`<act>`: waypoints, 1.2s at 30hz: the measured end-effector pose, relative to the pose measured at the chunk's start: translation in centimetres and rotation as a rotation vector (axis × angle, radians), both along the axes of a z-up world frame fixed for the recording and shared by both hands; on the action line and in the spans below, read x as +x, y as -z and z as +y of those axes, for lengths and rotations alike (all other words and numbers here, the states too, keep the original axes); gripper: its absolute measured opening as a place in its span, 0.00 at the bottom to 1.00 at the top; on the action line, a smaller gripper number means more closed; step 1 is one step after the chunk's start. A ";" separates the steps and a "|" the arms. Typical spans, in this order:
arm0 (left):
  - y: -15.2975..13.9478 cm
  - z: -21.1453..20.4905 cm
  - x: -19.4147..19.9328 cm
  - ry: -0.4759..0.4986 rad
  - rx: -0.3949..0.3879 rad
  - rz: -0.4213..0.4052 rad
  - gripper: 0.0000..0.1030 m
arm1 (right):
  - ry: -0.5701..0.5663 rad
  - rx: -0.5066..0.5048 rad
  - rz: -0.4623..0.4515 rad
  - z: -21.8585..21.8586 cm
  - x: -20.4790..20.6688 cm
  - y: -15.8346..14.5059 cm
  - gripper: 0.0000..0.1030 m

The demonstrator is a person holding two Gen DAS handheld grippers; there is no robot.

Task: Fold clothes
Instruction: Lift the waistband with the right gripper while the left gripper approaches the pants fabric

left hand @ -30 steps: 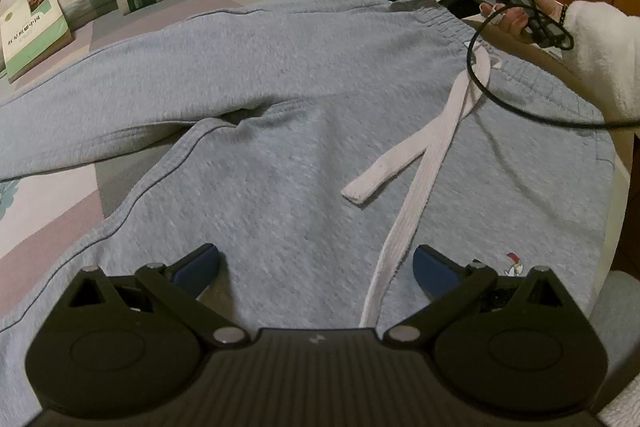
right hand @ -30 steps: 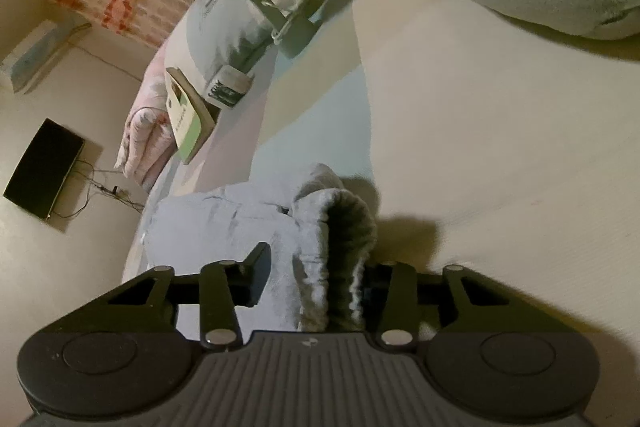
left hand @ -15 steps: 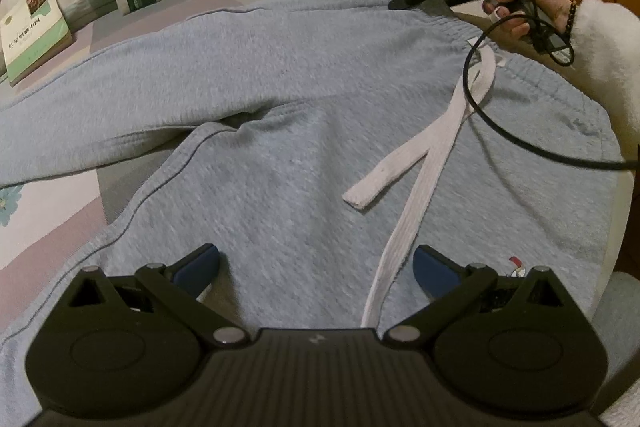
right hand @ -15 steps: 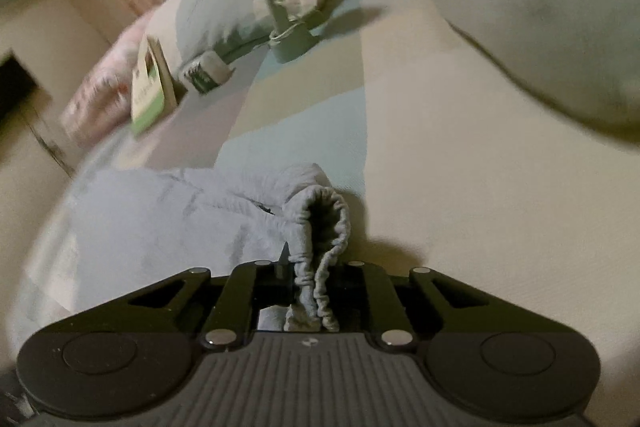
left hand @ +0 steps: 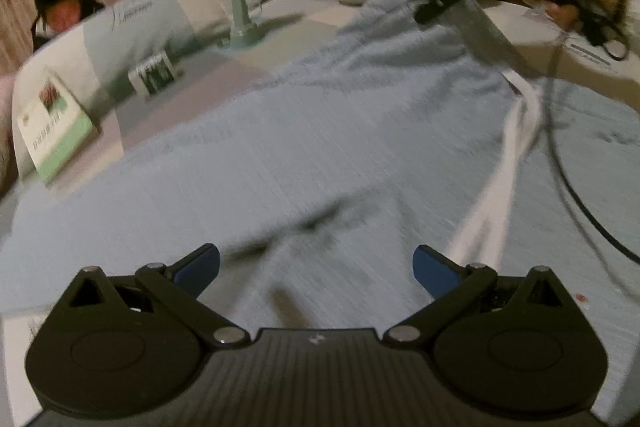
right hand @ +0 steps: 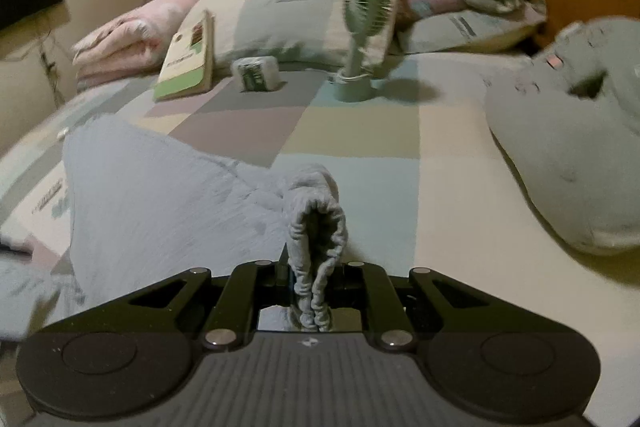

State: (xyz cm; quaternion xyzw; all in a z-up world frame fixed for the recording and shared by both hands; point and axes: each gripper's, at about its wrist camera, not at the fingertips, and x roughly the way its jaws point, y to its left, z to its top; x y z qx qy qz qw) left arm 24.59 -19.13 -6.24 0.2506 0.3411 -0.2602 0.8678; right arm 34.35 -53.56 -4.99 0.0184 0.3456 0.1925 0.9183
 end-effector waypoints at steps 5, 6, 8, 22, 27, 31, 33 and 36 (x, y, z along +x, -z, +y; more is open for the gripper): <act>-0.4 -1.8 4.1 0.070 0.069 -0.097 0.99 | -0.046 -0.073 -0.026 1.9 -1.3 -0.8 0.15; -0.4 -2.2 4.9 0.084 0.074 -0.109 0.99 | -0.056 -0.087 -0.031 2.3 -1.6 -0.9 0.15; -0.1 -2.9 6.7 0.114 0.070 -0.119 0.99 | -0.071 -0.110 -0.041 2.9 -2.0 -1.1 0.15; 4.4 -6.3 12.4 0.257 0.188 -0.231 0.99 | -0.239 -0.299 -0.103 8.1 -6.5 -2.3 0.15; 5.2 -6.5 11.4 0.317 0.255 -0.344 0.99 | -0.303 -0.352 -0.135 9.6 -9.1 -2.5 0.15; 6.1 -6.9 9.9 0.386 0.338 -0.461 0.99 | -0.381 -0.407 -0.142 10.8 -10.8 -1.9 0.15; 6.4 -7.1 9.5 0.413 0.368 -0.501 0.99 | -0.424 -0.440 -0.150 11.2 -11.6 -1.5 0.15; 6.6 -7.3 9.2 0.425 0.384 -0.527 0.99 | -0.486 -0.500 -0.170 11.8 -12.8 -0.9 0.15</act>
